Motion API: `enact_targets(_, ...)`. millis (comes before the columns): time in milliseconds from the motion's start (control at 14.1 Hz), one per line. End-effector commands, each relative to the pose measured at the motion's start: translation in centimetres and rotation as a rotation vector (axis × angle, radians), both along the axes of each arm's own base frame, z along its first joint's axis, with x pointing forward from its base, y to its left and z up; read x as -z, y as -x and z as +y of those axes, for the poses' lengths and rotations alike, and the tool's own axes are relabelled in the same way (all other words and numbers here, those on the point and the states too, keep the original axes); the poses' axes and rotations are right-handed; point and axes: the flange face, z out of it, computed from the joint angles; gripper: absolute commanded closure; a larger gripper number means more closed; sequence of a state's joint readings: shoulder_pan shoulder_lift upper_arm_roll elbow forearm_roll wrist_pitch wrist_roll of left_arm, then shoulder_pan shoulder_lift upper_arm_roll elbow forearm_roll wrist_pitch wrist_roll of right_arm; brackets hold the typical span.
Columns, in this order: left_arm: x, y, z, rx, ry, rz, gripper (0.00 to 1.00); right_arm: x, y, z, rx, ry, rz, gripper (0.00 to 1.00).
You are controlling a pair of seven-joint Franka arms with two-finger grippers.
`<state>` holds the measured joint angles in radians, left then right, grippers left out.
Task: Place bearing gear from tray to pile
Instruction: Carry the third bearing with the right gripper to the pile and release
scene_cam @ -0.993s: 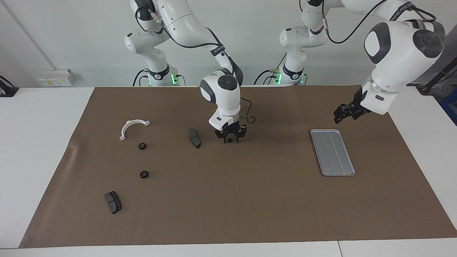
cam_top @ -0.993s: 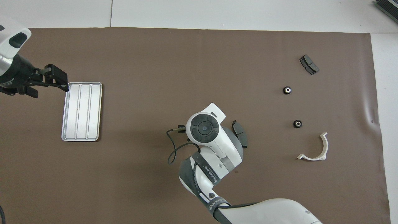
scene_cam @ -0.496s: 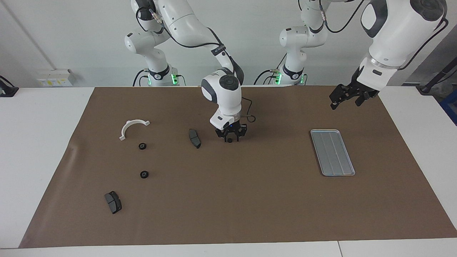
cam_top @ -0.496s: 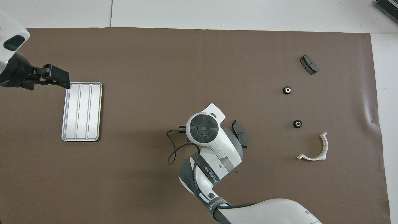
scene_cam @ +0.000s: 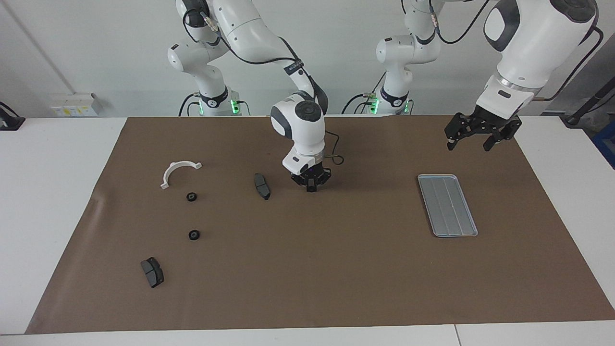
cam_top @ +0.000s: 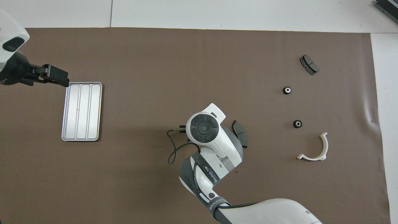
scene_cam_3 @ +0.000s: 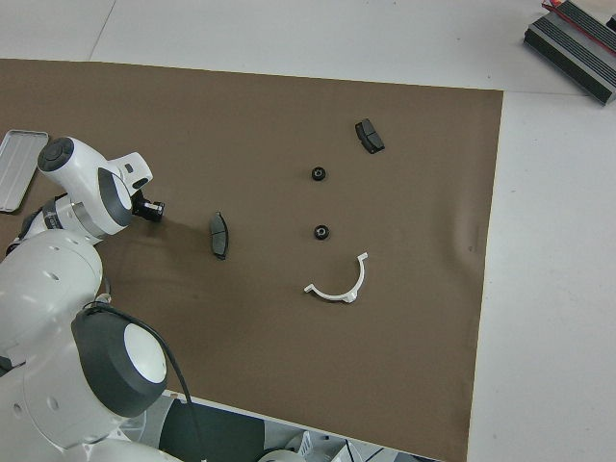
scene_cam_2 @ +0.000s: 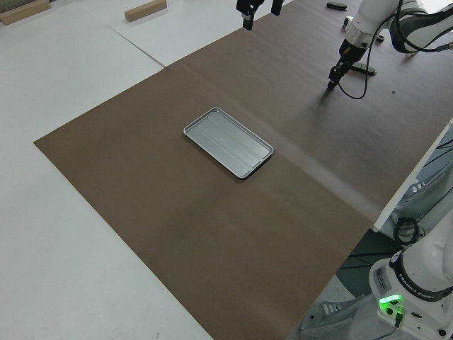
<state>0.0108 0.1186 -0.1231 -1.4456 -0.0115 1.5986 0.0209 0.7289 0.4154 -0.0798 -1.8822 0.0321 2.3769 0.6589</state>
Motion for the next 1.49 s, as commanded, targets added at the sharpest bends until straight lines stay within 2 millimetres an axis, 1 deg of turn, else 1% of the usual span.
enact_targets(0,0.0,0.5,0.8,0.020,-0.021,-0.016,0.00,-4.7,-1.0,-2.5,0.041,0.001,-0.001,1.00)
enact_targets(71,0.0,0.5,0.9,0.016,-0.022,-0.013,0.00,-6.4,-1.7,-4.4,0.062,0.001,0.001,1.00)
enact_targets(142,0.1,0.6,1.0,0.013,-0.023,-0.010,0.00,-7.5,-2.3,-6.2,0.068,0.007,0.010,1.00)
enact_targets(284,0.5,1.0,1.2,0.012,-0.047,-0.004,0.00,-9.6,-3.9,-10.7,0.040,0.024,0.014,1.00)
enact_targets(355,0.6,1.2,1.5,0.012,-0.069,-0.004,0.00,-10.4,-4.8,-13.4,0.026,0.031,0.025,1.00)
enact_targets(425,0.9,1.2,1.6,0.013,-0.081,-0.001,0.00,-10.8,-5.4,-15.7,0.005,0.039,0.039,1.00)
enact_targets(567,0.8,1.3,1.7,0.012,-0.081,-0.001,0.00,-10.2,-6.5,-20.0,-0.023,0.048,0.054,1.00)
enact_targets(638,0.9,1.3,1.9,0.007,-0.082,0.004,0.00,-9.6,-6.8,-22.7,-0.038,0.049,0.059,1.00)
enact_targets(780,1.0,1.4,1.8,0.009,-0.082,0.007,0.00,-8.5,-7.0,-27.0,-0.079,0.052,0.065,1.00)
enact_targets(851,1.0,1.5,1.8,0.007,-0.081,0.007,0.00,-7.6,-6.4,-27.9,-0.081,0.050,0.056,1.00)
enact_targets(993,1.1,1.5,1.6,0.010,-0.081,0.007,0.00,-5.1,-4.8,-28.4,-0.081,0.050,0.062,1.00)
enact_targets(1064,1.0,1.6,1.6,0.010,-0.081,0.005,0.00,-4.2,-4.5,-28.7,-0.078,0.049,0.053,1.00)
enact_targets(1134,1.1,1.5,1.7,0.009,-0.081,0.007,0.00,-3.4,-4.6,-29.8,-0.059,0.047,0.040,1.00)
enact_targets(1276,1.0,1.6,1.7,0.012,-0.079,0.006,0.00,-2.3,-4.4,-30.7,-0.062,0.048,0.032,1.00)
enact_targets(1347,1.1,1.5,1.7,0.012,-0.078,0.007,0.00,-2.1,-4.4,-31.2,-0.066,0.049,0.035,1.00)
enact_targets(1418,1.0,1.5,1.6,0.013,-0.073,0.005,0.00,-1.8,-4.5,-31.4,-0.061,0.050,0.040,0.95)
